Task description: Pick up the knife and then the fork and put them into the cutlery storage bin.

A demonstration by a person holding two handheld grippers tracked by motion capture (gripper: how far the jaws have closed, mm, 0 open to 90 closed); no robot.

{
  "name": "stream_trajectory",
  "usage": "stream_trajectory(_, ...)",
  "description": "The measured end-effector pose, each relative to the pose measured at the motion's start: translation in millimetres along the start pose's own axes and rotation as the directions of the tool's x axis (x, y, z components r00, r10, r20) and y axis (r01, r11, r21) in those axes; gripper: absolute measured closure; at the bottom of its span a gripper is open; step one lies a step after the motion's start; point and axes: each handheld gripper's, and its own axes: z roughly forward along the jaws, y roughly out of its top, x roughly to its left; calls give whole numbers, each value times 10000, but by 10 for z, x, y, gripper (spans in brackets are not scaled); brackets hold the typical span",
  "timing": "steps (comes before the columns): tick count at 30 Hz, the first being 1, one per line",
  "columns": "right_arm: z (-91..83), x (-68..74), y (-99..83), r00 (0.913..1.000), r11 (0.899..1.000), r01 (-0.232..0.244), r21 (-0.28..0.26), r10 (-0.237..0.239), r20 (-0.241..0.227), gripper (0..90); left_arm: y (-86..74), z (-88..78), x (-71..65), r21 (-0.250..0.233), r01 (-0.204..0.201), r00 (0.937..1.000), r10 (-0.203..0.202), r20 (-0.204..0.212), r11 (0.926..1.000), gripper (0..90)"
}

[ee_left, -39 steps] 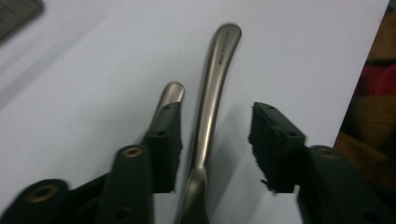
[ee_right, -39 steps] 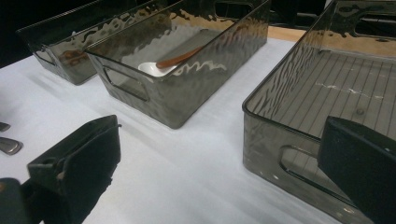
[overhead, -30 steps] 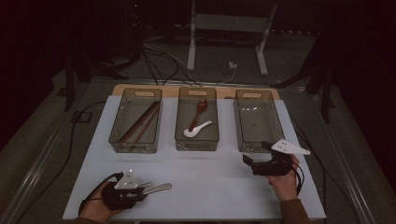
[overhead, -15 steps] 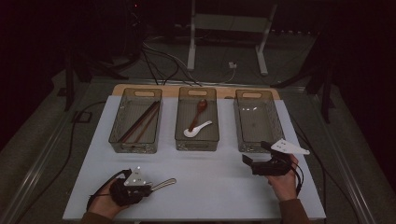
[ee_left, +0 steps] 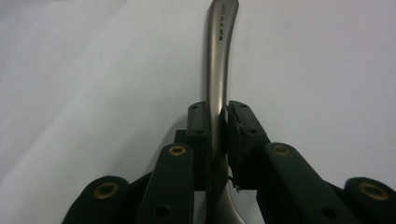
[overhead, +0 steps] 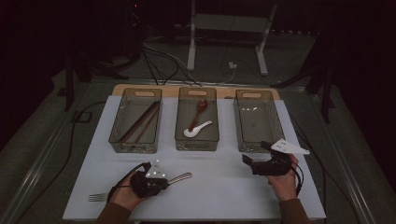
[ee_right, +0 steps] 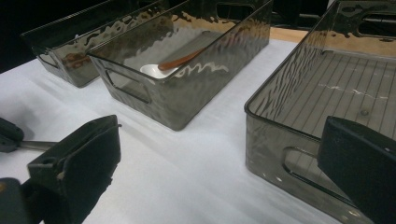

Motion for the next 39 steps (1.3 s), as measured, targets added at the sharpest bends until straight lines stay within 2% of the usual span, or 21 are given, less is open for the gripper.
stream_trajectory(6, 0, 1, -3, 10000, 10000, -7, 11, 7, -18, 0, 135, 108, -30, -78, -22, 10000, 22, 25, 10000, 812)
stream_trajectory(11, -16, -1, -2, 10000, 10000, -60, -35, 60, -21, 0, 135, 108, -28, -74, 35, 10000, -34, 48, 10000, 802)
stream_trajectory(17, -40, -24, -8, 9999, 9999, -103, -73, 103, -7, 0, 119, 91, -50, 33, -107, 9999, 107, -95, 9999, 761)
stream_trajectory(19, -42, -28, -9, 9999, 9999, -112, -59, 112, 3, 0, 115, 91, -47, 41, 27, 10000, -27, -81, 10000, 758)
stream_trajectory(23, -36, -18, -8, 9999, 9999, -122, -47, 121, -24, 0, 126, 99, -54, 152, 54, 9999, -52, -120, 9999, 774)
stream_trajectory(25, -31, -13, -9, 10000, 10000, -36, -30, 36, -31, 0, 131, 101, -51, 163, 79, 9998, -76, -162, 9998, 811)
stream_trajectory(29, -20, 1, -8, 10000, 10000, -37, 20, 37, -50, 0, 129, 98, -60, 129, -88, 9997, 91, -221, 9999, 817)
stream_trajectory(33, -10, 8, -9, 10000, 10000, 16, 43, -16, -45, 0, 155, 97, -53, 179, -58, 9998, 61, -178, 9998, 818)
stream_trajectory(36, -9, 19, -9, 9999, 10000, -22, 49, 22, -103, 0, 186, 108, -47, 28, 113, 9998, -113, -142, 9999, 818)
stream_trajectory(39, 0, 35, -13, 9999, 9999, 9, 101, -7, -170, 0, 244, 125, -77, -127, 65, 9998, -67, -207, 9999, 818)
